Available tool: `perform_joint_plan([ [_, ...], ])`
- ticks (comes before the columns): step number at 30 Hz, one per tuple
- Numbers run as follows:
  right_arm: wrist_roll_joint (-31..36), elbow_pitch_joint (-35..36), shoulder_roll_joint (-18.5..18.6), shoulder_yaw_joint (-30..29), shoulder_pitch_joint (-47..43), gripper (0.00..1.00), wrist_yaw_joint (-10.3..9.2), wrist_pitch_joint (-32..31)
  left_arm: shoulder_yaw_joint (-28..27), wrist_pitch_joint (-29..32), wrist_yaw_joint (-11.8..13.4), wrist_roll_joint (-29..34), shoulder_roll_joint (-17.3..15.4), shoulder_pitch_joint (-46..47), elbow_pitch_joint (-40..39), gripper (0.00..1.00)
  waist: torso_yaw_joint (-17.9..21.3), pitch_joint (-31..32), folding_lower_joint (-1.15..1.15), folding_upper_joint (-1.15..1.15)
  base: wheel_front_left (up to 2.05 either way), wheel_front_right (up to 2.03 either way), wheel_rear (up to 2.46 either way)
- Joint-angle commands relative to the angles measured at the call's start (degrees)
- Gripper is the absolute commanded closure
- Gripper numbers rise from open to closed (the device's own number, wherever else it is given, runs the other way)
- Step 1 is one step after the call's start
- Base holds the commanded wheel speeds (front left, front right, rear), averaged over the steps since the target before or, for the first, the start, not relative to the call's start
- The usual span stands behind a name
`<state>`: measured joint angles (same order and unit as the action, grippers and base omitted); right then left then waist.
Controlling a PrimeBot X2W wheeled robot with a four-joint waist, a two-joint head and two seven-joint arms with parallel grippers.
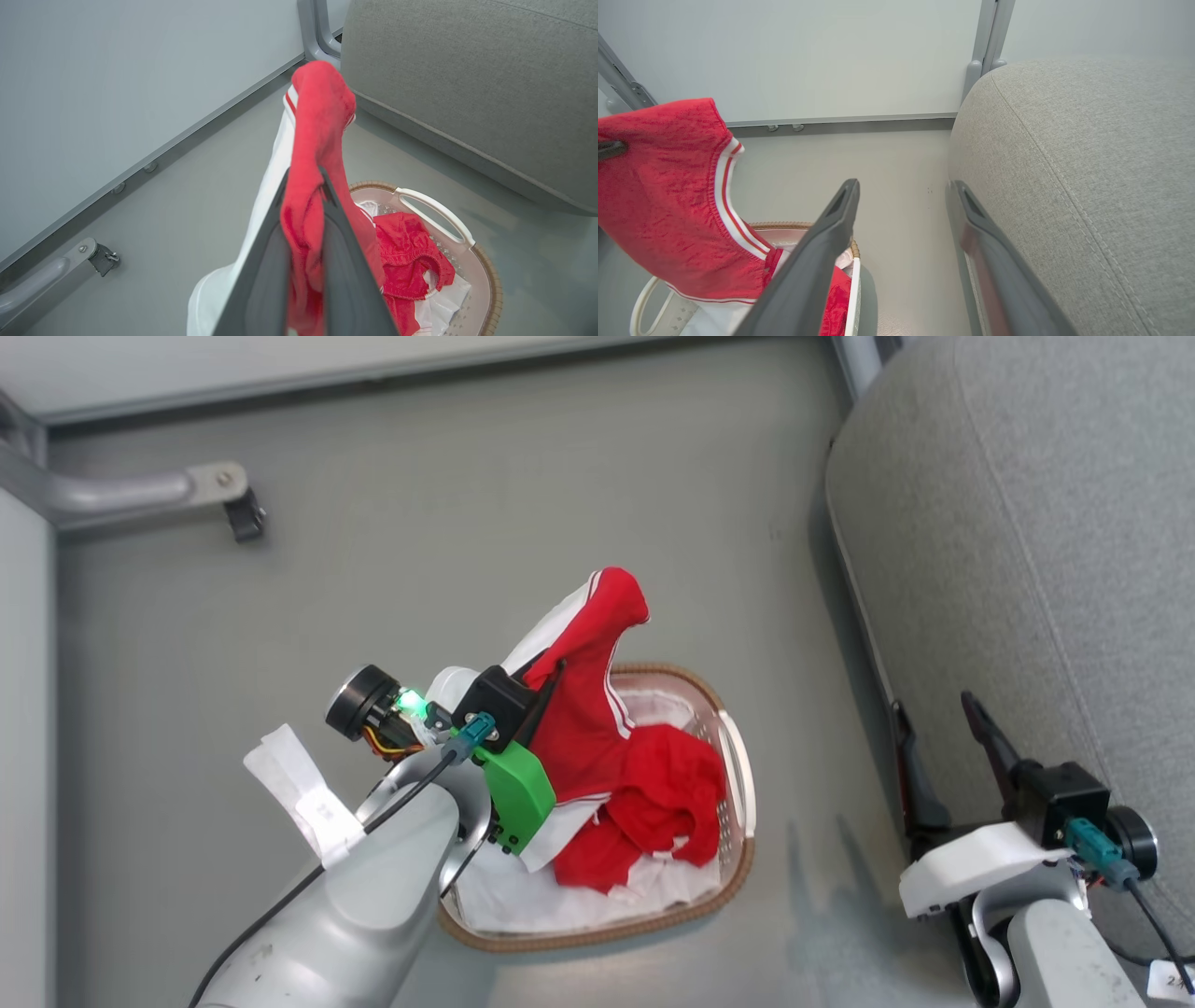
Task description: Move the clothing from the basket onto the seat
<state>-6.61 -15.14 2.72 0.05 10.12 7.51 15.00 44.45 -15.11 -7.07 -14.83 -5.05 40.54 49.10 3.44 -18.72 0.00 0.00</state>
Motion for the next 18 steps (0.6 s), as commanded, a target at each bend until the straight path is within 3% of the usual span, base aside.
perform_joint_plan([
  [1,0.3,-0.39,0.31,0.04,-1.48,0.0,-0.04,0.28,0.32,-0.06,-0.24,0.02,-0.72,-0.59,-1.12,1.0,-4.28,9.65,0.0,0.0,0.0,0.0,0.0],
  [9,-0.21,-1.36,0.3,1.57,-4.16,0.0,-0.04,0.28,2.37,0.38,-0.4,-1.13,-3.32,4.3,-8.48,1.0,-4.23,15.89,0.0,0.0,0.0,0.0,0.0],
  [18,0.32,-1.61,0.3,4.74,-1.83,0.0,-0.04,0.28,3.82,3.04,-0.39,-4.26,-7.51,13.07,-18.91,1.0,-2.95,17.43,0.0,0.0,0.0,0.0,0.0],
])
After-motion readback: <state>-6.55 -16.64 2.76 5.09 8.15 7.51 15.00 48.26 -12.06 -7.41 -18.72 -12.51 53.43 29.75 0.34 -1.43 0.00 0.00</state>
